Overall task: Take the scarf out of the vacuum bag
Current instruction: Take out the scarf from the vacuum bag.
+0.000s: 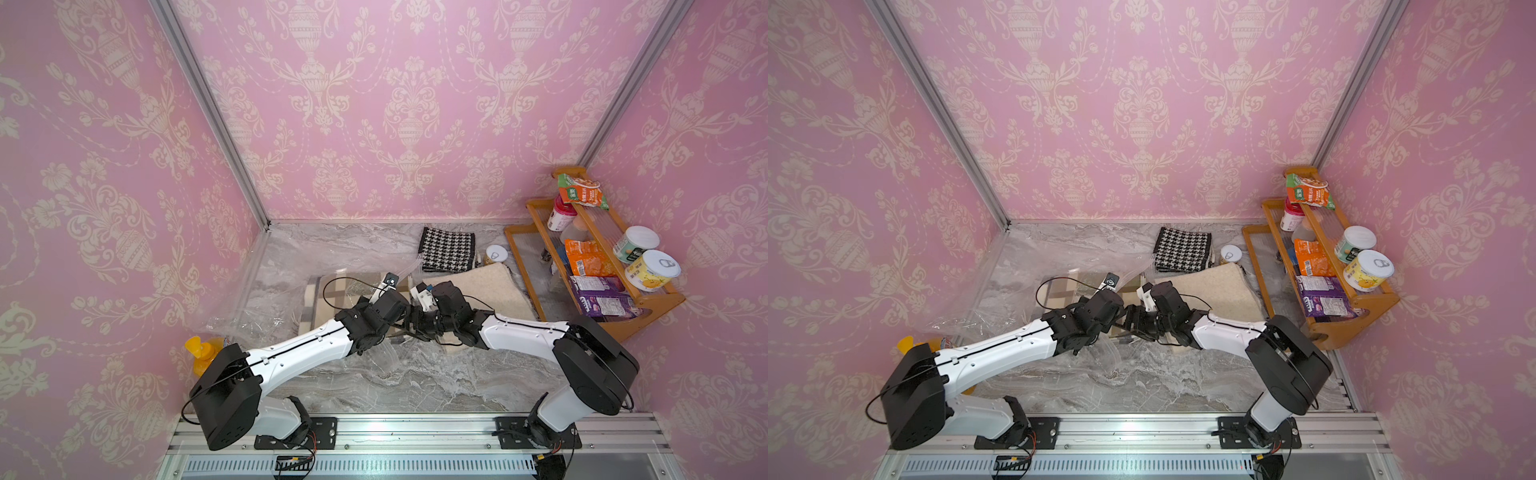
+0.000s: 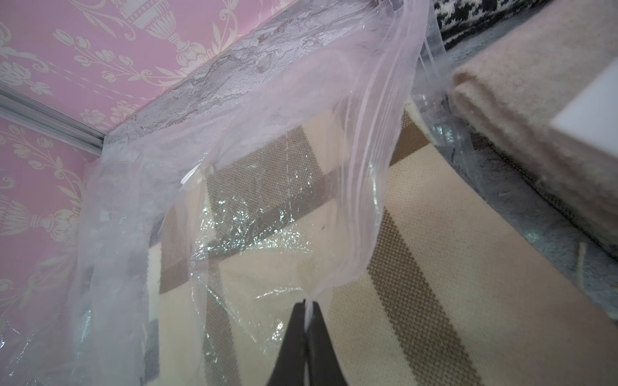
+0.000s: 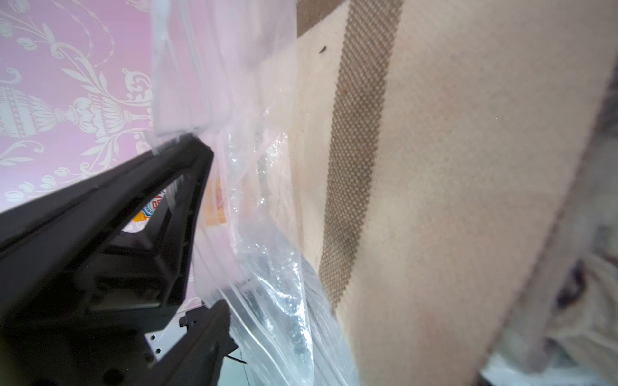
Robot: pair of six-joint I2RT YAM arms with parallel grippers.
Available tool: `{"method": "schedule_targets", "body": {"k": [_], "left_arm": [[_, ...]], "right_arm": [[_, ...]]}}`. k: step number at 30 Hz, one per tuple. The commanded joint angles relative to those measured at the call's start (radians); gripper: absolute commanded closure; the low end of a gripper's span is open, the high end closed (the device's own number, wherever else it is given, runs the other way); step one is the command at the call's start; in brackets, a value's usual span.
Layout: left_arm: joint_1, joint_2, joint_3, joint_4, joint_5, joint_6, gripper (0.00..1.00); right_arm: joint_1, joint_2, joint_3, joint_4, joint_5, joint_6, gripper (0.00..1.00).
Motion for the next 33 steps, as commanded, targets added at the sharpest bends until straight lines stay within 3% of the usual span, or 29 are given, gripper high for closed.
{"method": "schedule_targets", "body": {"k": [1, 11, 22, 28, 31, 33], "left_arm": [[0.001, -0.010, -0.010, -0.031, -0.035, -0.009, 1.00], [0.004, -0.030, -0.004, -0.039, -0.040, -0.006, 1.00], [0.015, -0.038, -0.003, -0.053, -0.064, 0.007, 1.00], [0.023, -0.050, 0.013, -0.133, -0.122, -0.030, 1.00], [0.023, -0.055, 0.015, -0.163, -0.132, -0.054, 1.00], [0.023, -0.055, 0.015, -0.175, -0.138, -0.066, 1.00]], "right_arm": [[0.008, 0.005, -0.014, 0.143, -0.038, 0.071, 0.22], [0.009, 0.144, -0.034, 0.258, -0.010, 0.144, 0.29], [0.003, 0.142, -0.045, 0.245, 0.050, 0.147, 0.33], [0.007, 0.242, -0.021, 0.355, 0.075, 0.223, 0.64], [0.018, 0.270, -0.029, 0.385, 0.128, 0.263, 0.85], [0.036, 0.275, -0.037, 0.375, 0.191, 0.276, 0.93]]}}
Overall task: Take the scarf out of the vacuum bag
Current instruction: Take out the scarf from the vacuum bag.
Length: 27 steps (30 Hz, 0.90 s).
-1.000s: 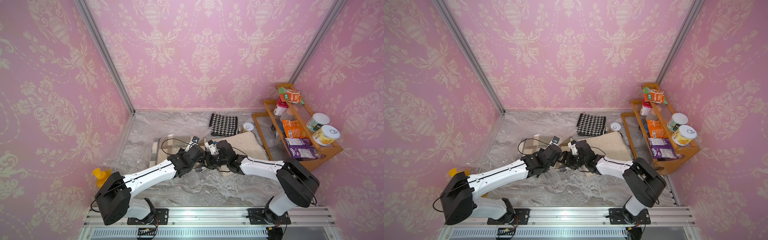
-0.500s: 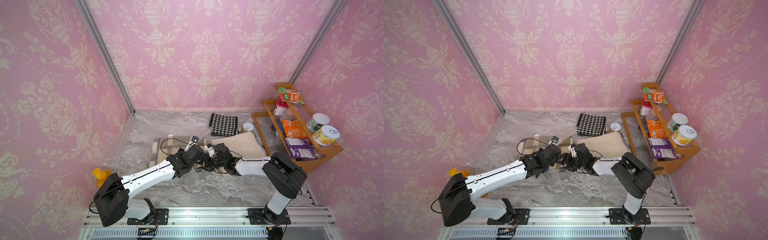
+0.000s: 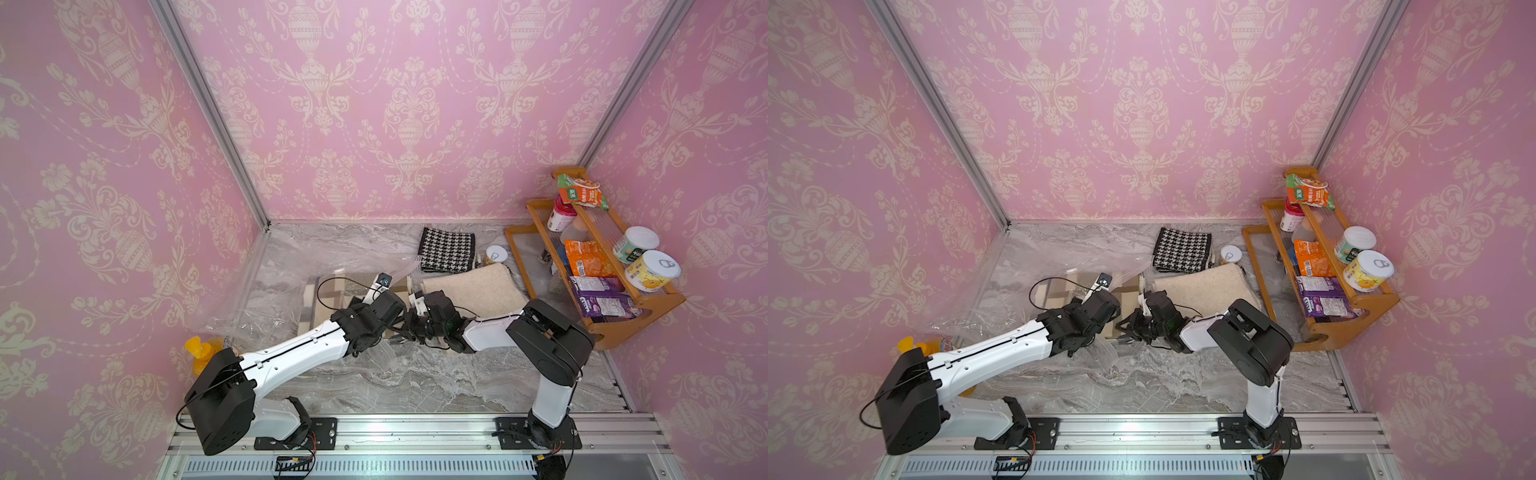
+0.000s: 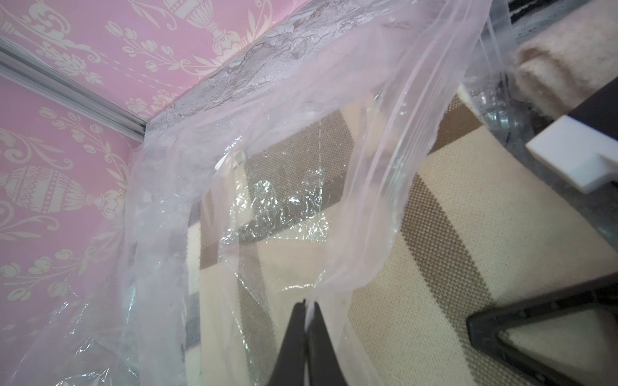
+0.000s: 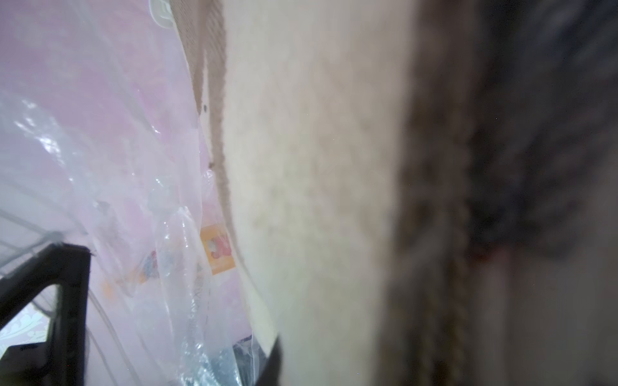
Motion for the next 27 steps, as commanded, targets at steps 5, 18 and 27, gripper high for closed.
{"method": "schedule_targets", "body": {"k": [5, 18, 27], "left_arm": [[0.009, -0.011, 0.029, -0.095, -0.071, -0.064, 1.00], [0.106, 0.086, 0.110, -0.114, -0.056, -0.070, 1.00], [0.264, 0.100, 0.109, -0.130, -0.033, -0.106, 1.00]], "right_arm": [[0.075, 0.079, -0.007, 0.085, 0.250, 0.136, 0.94], [0.182, 0.181, 0.108, 0.135, 0.586, 0.318, 1.00], [0.181, 0.234, 0.313, 0.030, 0.576, 0.276, 1.00]]}}
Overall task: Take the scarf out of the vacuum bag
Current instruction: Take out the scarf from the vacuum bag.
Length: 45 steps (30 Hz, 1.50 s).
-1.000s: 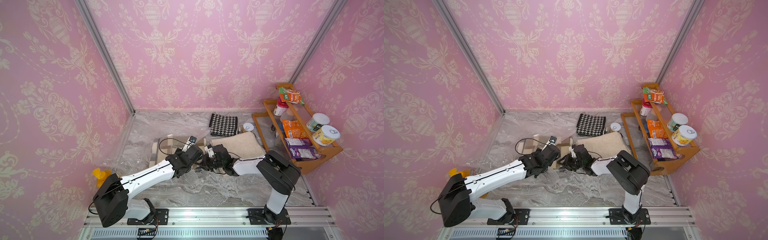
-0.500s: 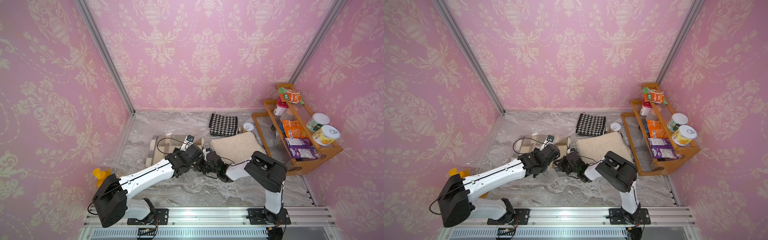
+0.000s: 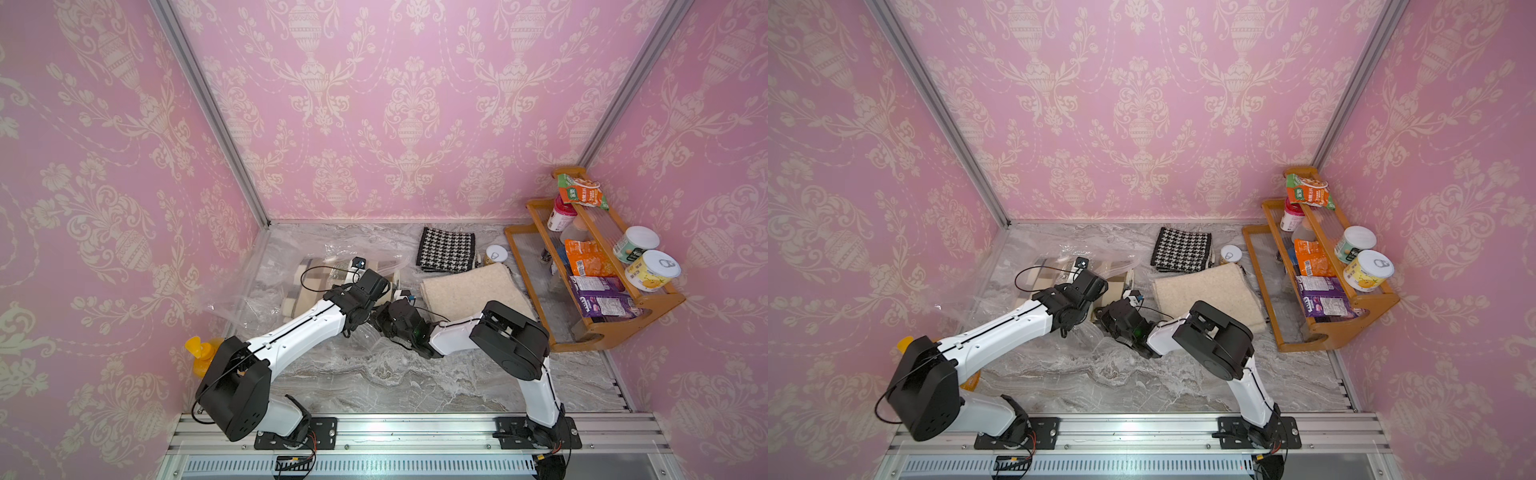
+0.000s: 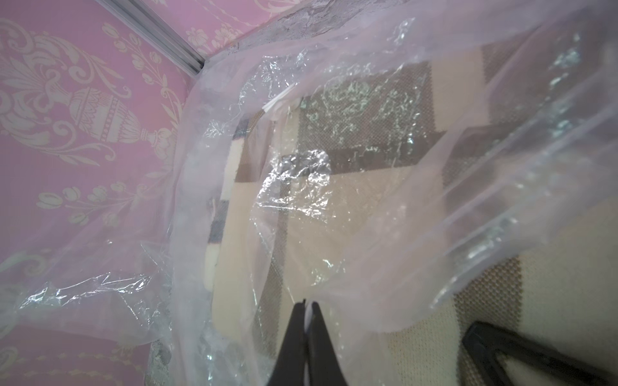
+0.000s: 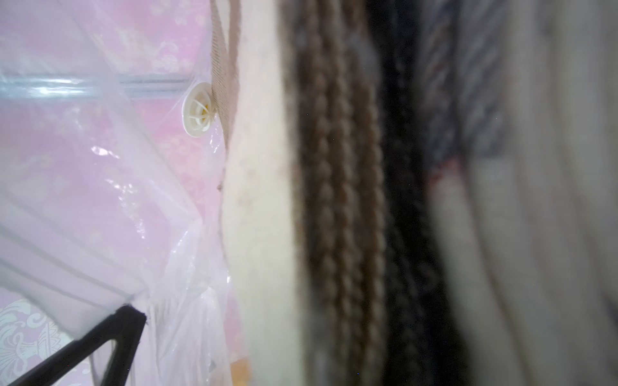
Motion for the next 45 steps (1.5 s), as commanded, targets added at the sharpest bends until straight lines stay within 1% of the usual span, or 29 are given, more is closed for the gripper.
{"method": "schedule_targets", "body": {"k": [1, 5, 8, 11, 15, 20, 22, 26, 35, 45], "left_arm": [[0.038, 0.007, 0.024, -0.047, -0.001, -0.043, 1.00], [0.044, -0.004, 0.013, -0.048, 0.009, -0.044, 1.00], [0.044, -0.032, -0.018, -0.032, 0.032, -0.048, 1.00], [0.044, -0.071, -0.051, -0.019, 0.050, -0.050, 1.00], [0.043, -0.114, -0.080, -0.028, 0.040, -0.051, 1.00], [0.041, -0.155, -0.110, -0.022, 0.041, -0.052, 1.00], [0.040, -0.160, -0.118, -0.020, 0.040, -0.051, 1.00], [0.034, -0.161, -0.133, -0.016, 0.038, -0.050, 1.00], [0.030, -0.164, -0.138, -0.002, 0.035, -0.041, 1.00], [0.031, -0.148, -0.130, 0.010, 0.057, -0.033, 1.00]], "right_arm": [[-0.009, 0.000, 0.046, -0.081, 0.042, -0.028, 0.99], [-0.019, -0.043, 0.062, -0.157, 0.006, -0.092, 0.96], [-0.027, -0.075, 0.079, -0.237, -0.032, -0.148, 0.91], [-0.030, -0.098, 0.097, -0.294, -0.055, -0.203, 0.88], [-0.034, -0.122, 0.099, -0.331, -0.059, -0.250, 0.88], [-0.041, -0.148, 0.140, -0.420, -0.084, -0.337, 0.87], [-0.048, -0.156, 0.209, -0.474, -0.110, -0.376, 0.87], [-0.056, -0.176, 0.277, -0.578, -0.134, -0.445, 0.87], [-0.065, -0.210, 0.328, -0.660, -0.161, -0.495, 0.87], [-0.067, -0.228, 0.315, -0.670, -0.191, -0.529, 0.87]]}}
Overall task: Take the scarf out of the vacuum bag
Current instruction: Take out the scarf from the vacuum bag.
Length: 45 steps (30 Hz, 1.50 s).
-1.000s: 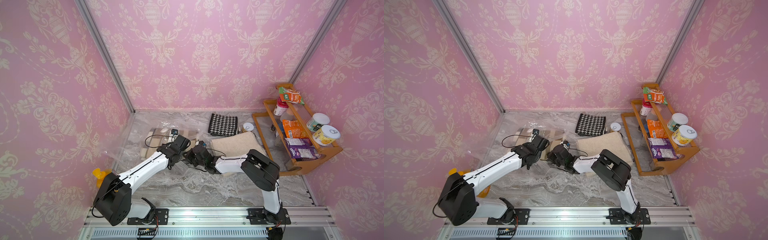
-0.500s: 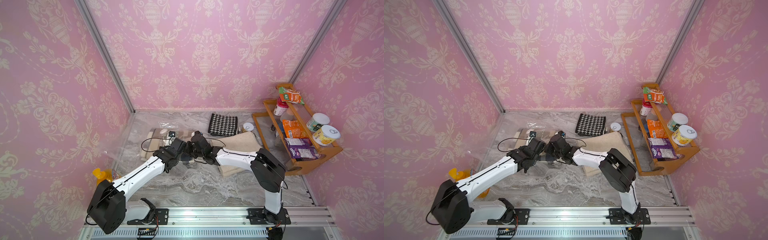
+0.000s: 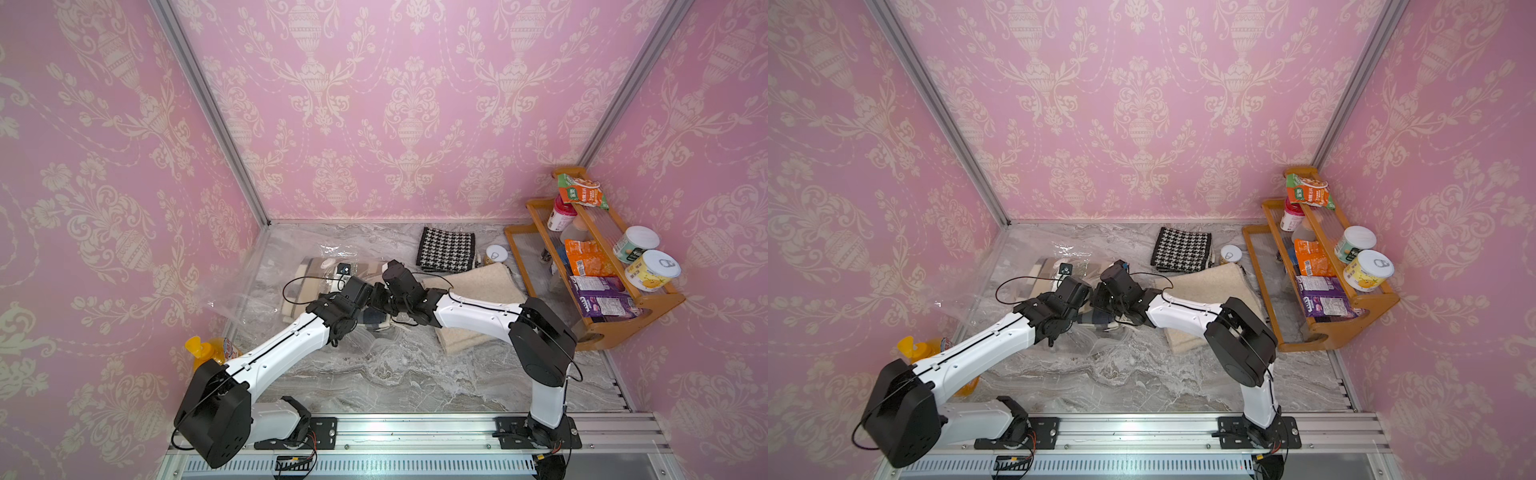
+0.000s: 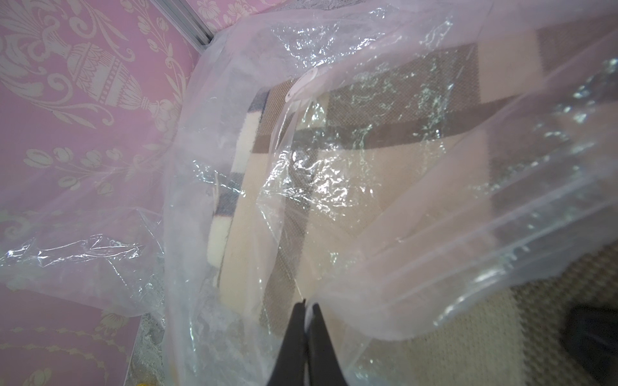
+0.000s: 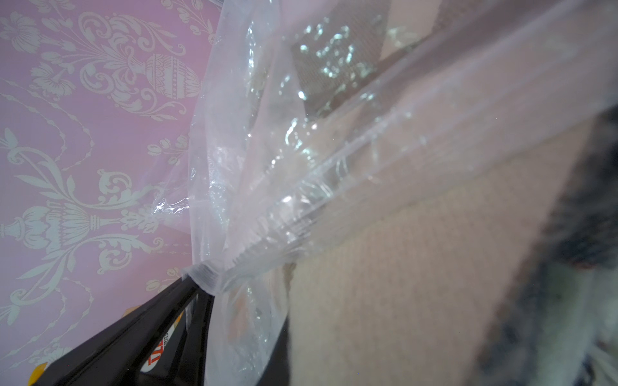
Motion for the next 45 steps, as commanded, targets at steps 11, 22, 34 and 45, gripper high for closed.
{"method": "schedule_targets", "body": {"k": [11, 22, 34, 45], "left_arm": [[-0.002, 0.030, 0.015, -0.007, 0.011, 0.006, 1.00], [-0.001, 0.083, 0.048, 0.017, 0.008, 0.011, 1.00], [0.002, 0.096, 0.058, 0.025, 0.008, 0.017, 1.00], [0.002, 0.098, 0.057, 0.026, 0.005, 0.021, 1.00]], "right_arm": [[-0.011, -0.087, -0.015, 0.074, -0.101, -0.068, 0.89], [-0.031, -0.185, -0.121, 0.050, -0.124, -0.072, 0.89], [-0.038, -0.242, -0.126, -0.067, -0.188, -0.144, 0.88], [-0.064, -0.304, -0.105, -0.315, -0.158, -0.278, 0.88]]}}
